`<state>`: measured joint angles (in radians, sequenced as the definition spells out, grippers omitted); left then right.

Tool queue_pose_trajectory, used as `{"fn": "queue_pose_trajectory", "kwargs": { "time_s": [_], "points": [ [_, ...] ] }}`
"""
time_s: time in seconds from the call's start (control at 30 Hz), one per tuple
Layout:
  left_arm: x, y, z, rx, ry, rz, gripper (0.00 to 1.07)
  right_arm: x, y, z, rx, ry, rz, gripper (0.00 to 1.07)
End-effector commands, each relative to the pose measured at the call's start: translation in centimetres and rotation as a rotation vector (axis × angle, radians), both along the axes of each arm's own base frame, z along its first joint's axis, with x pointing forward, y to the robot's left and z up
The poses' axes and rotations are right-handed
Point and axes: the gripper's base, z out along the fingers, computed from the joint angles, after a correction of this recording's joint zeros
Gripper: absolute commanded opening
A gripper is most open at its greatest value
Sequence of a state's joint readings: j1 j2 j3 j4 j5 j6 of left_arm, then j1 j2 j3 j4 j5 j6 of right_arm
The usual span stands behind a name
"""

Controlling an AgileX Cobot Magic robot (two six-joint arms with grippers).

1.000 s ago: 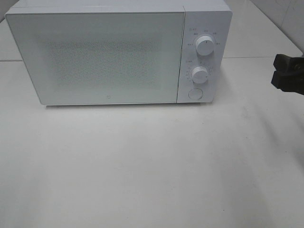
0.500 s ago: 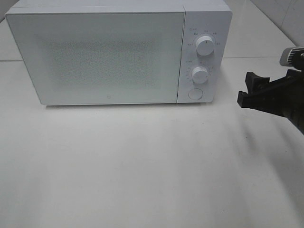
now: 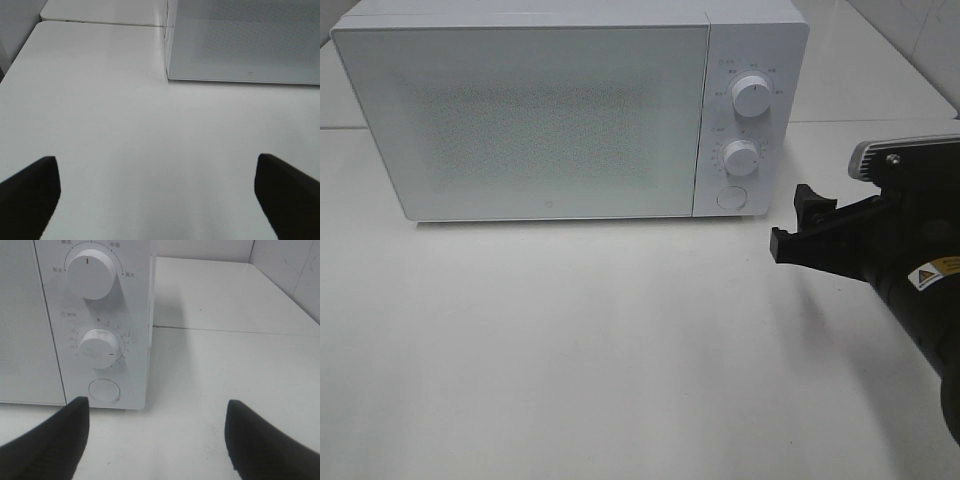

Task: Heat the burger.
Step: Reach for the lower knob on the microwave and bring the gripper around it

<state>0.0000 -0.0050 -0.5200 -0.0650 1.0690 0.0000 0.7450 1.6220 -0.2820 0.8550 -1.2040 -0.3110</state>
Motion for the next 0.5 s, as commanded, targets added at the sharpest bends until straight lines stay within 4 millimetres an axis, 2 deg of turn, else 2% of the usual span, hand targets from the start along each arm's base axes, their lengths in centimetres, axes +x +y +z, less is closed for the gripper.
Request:
{"fn": "queue_pose_trajectory", "kwargs": {
  "time_s": [0.03,0.17,0.5],
  "points": [
    [-0.3,0.0,-0.1,-0.001,-0.017,-0.001,0.98,0.3,0.7,0.3,-0.025,-0.040,-0.010,0.75],
    [-0.3,0.0,-0.1,-0.001,-0.017,-0.001,0.98,0.6,1.9,0.0,-0.039,-0.025,-0.017,0.75],
    [-0.3,0.0,-0.1,-0.001,-0.017,-0.001,0.98,1.4,2.7,-0.5,0.014,-0.035,0.000,0.75]
  ]
}}
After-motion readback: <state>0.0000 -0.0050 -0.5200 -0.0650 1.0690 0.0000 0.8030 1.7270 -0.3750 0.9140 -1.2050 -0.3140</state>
